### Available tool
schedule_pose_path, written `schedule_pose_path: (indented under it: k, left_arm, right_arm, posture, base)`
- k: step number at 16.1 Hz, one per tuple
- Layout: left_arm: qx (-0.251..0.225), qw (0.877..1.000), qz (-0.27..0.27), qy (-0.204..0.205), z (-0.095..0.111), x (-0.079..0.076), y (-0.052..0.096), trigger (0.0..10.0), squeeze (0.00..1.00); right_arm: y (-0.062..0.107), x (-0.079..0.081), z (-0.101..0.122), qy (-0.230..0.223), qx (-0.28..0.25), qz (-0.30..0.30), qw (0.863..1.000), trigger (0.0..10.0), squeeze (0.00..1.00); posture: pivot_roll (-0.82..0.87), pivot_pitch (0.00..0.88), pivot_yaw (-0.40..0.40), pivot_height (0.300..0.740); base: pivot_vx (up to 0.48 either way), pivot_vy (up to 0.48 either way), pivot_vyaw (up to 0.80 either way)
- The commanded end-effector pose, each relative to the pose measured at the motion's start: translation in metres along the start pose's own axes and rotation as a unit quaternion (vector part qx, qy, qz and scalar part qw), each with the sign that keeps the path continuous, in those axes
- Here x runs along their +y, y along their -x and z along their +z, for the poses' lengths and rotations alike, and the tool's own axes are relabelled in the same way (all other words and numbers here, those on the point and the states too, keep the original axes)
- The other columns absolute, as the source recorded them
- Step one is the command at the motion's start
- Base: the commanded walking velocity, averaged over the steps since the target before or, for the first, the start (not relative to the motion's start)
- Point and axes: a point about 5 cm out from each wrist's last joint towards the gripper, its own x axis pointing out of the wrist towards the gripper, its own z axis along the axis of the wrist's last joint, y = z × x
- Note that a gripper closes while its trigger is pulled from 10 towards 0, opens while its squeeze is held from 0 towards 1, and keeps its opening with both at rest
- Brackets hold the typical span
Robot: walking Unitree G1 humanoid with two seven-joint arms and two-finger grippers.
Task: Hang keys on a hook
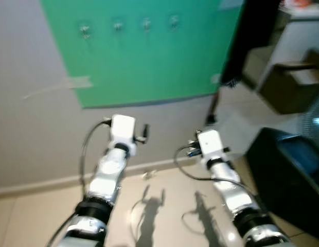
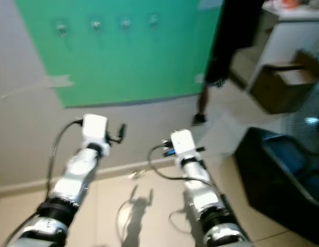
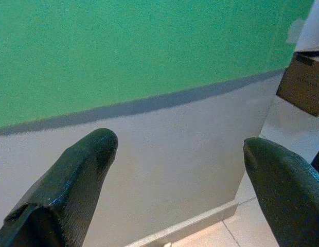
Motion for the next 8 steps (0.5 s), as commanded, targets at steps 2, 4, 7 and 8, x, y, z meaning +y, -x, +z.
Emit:
schedule_pose_path:
  k: [2,4,7,8]
  left_arm:
    - [-0.003,1.000,0.013,-0.013,0.0023,0.0097,0.0004,10.0,0.00]
    - [-0.004,1.000,0.008,-0.013,0.0023,0.0082,0.0002,10.0,0.00]
    - [0.003,0.999,0.003,-0.044,0.0001,0.0051,-0.0004,10.0,0.00]
    - [0.006,0.999,0.000,-0.049,-0.0007,0.0043,-0.0006,10.0,0.00]
  right_arm:
    - [-0.0016,0.0054,0.0047,-0.003,-0.010,0.010,1.000,0.0,0.00]
    - [-0.0014,0.0058,0.0046,-0.002,-0.011,0.013,1.000,0.0,0.00]
    - [-0.0007,0.0080,0.0040,0.003,-0.012,0.019,1.000,0.0,0.00]
    - [-0.0004,0.0083,0.0037,0.003,-0.012,0.019,1.000,0.0,0.00]
  posture:
    - [-0.03,0.000,-0.024,0.740]
    - [-0.03,0.000,-0.021,0.740]
    - [-0.04,0.000,-0.019,0.740]
    - [-0.03,0.000,-0.019,0.740]
  base:
    - [0.122,0.422,0.00]
    - [0.296,0.377,0.00]
    - [0.429,0.111,0.00]
    - [0.454,0.000,0.00]
